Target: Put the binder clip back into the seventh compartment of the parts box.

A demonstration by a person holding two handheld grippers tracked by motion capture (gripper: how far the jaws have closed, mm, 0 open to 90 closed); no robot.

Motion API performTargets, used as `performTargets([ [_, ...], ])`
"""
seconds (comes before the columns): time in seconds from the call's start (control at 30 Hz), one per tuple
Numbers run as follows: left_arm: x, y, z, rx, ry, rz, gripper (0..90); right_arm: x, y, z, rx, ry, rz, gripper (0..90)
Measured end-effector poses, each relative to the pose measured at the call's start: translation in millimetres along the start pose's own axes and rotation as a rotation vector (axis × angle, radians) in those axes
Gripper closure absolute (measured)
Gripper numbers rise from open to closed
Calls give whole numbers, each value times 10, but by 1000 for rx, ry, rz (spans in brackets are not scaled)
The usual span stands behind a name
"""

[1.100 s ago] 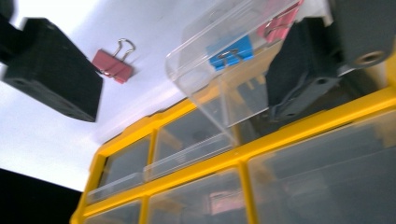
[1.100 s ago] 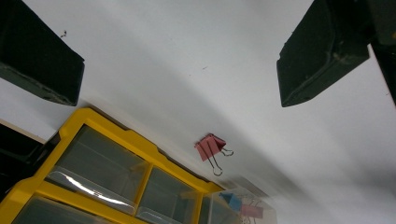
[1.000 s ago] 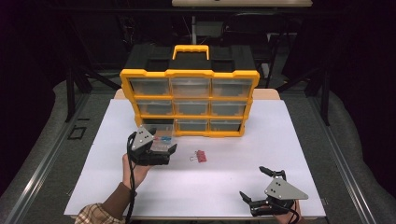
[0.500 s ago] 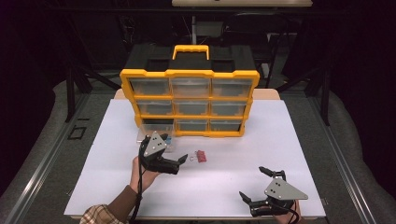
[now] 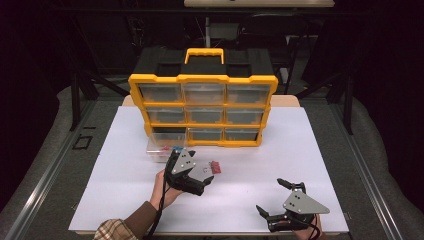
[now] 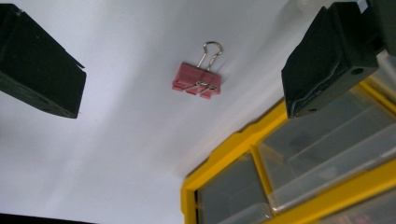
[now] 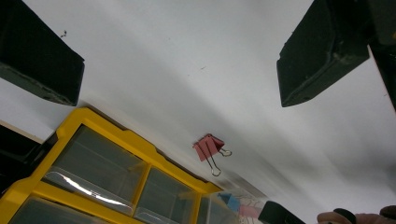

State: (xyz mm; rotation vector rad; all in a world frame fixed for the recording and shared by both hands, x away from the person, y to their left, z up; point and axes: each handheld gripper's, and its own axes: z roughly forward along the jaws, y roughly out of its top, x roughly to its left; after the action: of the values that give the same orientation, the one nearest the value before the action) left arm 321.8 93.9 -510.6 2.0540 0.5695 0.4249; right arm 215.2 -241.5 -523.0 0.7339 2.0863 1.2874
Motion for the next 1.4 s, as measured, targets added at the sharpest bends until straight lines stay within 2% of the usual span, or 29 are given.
performTargets([
  [0.2,-23,-34,123,26,-45,15,0,4,1,1,1,0,-2,3],
  [0.33,-25,-53,202,50,-41,18,0,1,-1,5,3,3,-5,3],
  [0.6,-11,-101,349,82,-66,20,0,7,-3,14,7,7,-4,3],
  [0.7,8,-119,423,110,-76,24,4,5,-4,16,8,8,-3,3],
  [0.9,34,-127,532,126,-76,18,25,8,-4,13,8,8,-4,3],
  [1.0,51,-133,590,138,-74,7,59,7,-6,12,9,8,0,3],
  [1.03,63,-140,618,150,-58,10,80,7,-6,12,9,8,-1,3],
  [1.23,126,-163,687,173,-63,-22,166,8,-6,9,7,9,-4,3],
  [1.4,153,-166,733,187,-66,-12,291,6,-9,9,8,10,-1,3],
])
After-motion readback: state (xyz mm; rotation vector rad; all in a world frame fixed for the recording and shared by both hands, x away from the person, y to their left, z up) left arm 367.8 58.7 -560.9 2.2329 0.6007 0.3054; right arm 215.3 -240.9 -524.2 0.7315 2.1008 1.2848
